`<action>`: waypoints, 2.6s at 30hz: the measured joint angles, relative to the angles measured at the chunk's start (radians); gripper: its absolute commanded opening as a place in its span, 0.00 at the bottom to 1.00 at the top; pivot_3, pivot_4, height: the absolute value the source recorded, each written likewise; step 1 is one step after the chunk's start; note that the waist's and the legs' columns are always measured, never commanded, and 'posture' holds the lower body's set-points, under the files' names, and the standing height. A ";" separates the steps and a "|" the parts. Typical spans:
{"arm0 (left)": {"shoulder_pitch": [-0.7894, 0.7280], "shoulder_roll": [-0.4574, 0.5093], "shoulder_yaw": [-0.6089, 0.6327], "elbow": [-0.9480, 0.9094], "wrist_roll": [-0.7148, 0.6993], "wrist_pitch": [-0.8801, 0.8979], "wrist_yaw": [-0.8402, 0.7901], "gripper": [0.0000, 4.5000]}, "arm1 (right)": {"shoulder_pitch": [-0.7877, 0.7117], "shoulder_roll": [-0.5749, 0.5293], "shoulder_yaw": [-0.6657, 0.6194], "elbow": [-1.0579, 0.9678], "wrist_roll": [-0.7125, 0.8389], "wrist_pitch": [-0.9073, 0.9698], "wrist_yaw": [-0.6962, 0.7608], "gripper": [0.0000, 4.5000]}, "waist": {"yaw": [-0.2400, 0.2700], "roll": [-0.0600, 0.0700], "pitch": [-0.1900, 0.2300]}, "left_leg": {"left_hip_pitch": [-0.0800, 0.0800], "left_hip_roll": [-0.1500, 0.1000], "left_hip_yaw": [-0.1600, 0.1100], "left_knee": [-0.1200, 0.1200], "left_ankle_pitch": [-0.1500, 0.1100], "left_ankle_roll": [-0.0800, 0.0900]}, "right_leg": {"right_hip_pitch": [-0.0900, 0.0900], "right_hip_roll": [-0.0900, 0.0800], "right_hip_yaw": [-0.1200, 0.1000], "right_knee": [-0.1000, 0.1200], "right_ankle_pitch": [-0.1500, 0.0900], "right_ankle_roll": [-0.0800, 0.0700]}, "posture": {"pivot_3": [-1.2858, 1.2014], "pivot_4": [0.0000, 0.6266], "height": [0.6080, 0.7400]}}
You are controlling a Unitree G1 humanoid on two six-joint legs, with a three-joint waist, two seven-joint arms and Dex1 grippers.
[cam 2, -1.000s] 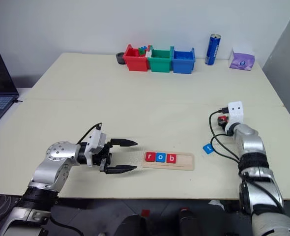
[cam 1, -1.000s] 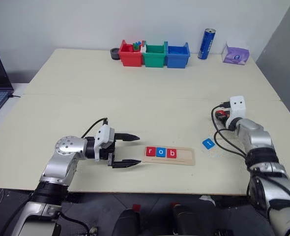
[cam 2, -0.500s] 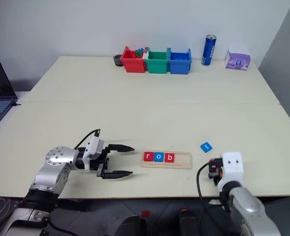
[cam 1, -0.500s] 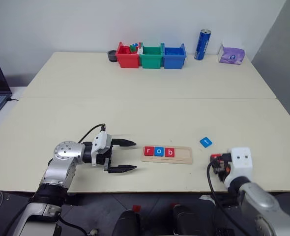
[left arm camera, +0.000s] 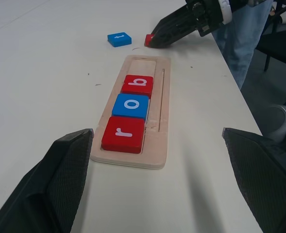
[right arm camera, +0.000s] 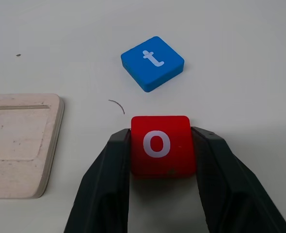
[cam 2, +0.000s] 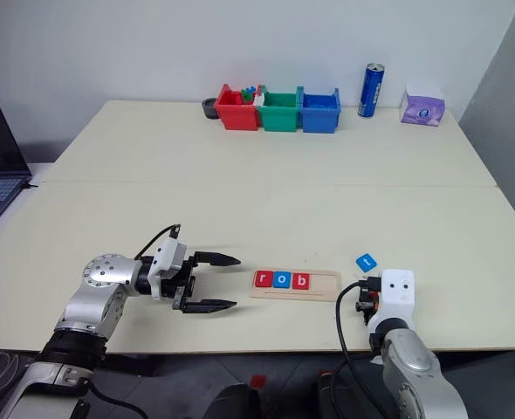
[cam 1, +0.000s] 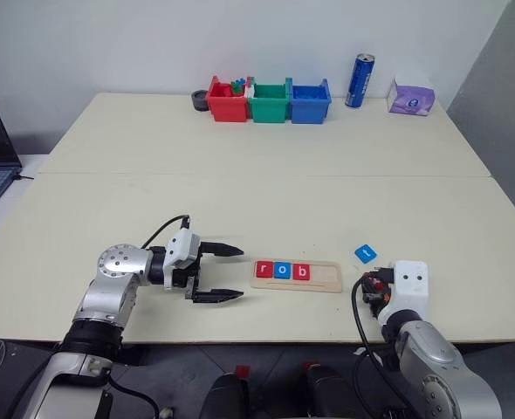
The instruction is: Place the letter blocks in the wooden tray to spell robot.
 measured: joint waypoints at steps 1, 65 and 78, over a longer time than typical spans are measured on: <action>0.000 0.000 0.000 -0.001 0.000 0.005 0.001 1.00 | 0.001 0.011 -0.001 0.000 0.002 -0.004 0.000 0.60 | 0.000 0.000 0.000 | 0.000 0.000 0.000 0.000 0.000 0.000 | 0.000 0.000 0.000 0.000 0.000 0.000 | 0.52 0.24 1.00; 0.043 0.044 0.004 -0.202 -0.005 0.159 0.095 1.00 | -0.631 -0.739 0.356 0.431 0.125 -0.195 0.960 0.32 | 0.005 -0.004 0.004 | 0.000 0.000 0.000 0.001 0.000 0.000 | 0.000 0.001 -0.003 0.000 0.000 0.000 | 0.52 0.24 1.00; 0.049 0.044 0.004 -0.208 -0.005 0.162 0.112 1.00 | -0.655 -0.753 0.392 0.487 0.064 -0.244 1.011 0.32 | 0.005 -0.004 0.004 | 0.000 0.000 0.000 0.001 0.000 0.000 | 0.000 0.000 -0.003 0.000 0.000 0.000 | 0.52 0.24 1.00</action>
